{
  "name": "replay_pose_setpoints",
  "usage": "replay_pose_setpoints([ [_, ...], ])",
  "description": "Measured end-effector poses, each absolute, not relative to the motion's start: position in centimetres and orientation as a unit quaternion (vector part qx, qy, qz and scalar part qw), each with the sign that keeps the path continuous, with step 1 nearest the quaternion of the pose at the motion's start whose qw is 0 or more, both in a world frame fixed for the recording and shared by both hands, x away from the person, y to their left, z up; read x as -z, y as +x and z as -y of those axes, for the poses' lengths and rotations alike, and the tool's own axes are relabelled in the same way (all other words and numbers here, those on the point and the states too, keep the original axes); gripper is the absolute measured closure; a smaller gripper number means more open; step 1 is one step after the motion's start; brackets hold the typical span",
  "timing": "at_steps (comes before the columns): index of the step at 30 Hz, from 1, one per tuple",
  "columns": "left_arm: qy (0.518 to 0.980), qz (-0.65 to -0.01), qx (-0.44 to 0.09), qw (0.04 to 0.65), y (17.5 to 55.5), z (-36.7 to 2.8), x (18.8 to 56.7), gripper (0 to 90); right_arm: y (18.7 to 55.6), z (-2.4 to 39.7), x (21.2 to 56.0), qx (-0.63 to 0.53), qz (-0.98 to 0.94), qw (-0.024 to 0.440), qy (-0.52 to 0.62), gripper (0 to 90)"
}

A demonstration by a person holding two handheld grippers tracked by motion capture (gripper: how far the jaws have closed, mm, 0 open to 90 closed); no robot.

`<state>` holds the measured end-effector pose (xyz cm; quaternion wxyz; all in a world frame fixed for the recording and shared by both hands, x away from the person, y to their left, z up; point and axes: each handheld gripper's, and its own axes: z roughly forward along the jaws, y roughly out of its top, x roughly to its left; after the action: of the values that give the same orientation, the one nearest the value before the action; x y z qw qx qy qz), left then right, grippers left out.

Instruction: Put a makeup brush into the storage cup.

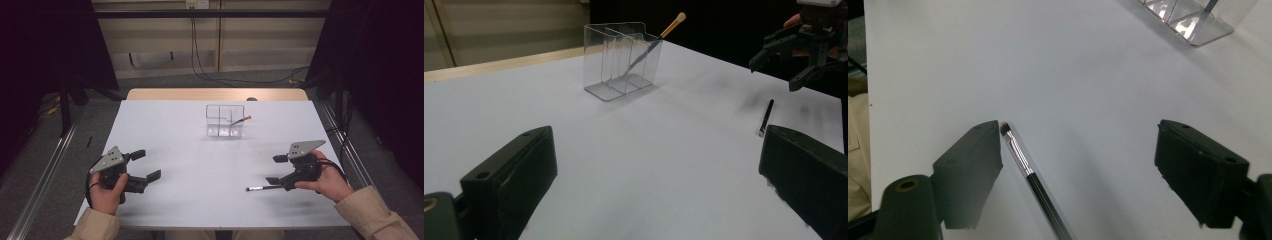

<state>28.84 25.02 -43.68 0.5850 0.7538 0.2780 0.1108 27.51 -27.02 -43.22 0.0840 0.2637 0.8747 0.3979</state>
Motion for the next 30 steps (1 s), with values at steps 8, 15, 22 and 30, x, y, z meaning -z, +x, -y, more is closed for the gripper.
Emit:
replay_pose_setpoints([
  [8, 0.753, -0.28, -0.111, 0.585, 28.8, -25.1, 43.7, 2.1, 27.8, 26.4, 43.1, -0.354, -0.9, 0.075, 0.243, 25.0],
  [15, 0.753, -0.28, -0.112, 0.585, 28.8, -25.1, 43.7, 2.1, 27.9, 25.9, 43.3, -0.326, -0.916, 0.064, 0.224, 32.6],
  [22, 0.753, -0.28, -0.111, 0.585, 28.9, -25.0, 43.7, 2.1, 28.0, 25.4, 43.4, -0.298, -0.929, 0.06, 0.212, 37.3],
  [30, 0.754, -0.278, -0.108, 0.584, 28.9, -25.1, 43.7, 2.1, 28.0, 25.1, 43.8, -0.281, -0.939, 0.054, 0.192, 44.4],
])
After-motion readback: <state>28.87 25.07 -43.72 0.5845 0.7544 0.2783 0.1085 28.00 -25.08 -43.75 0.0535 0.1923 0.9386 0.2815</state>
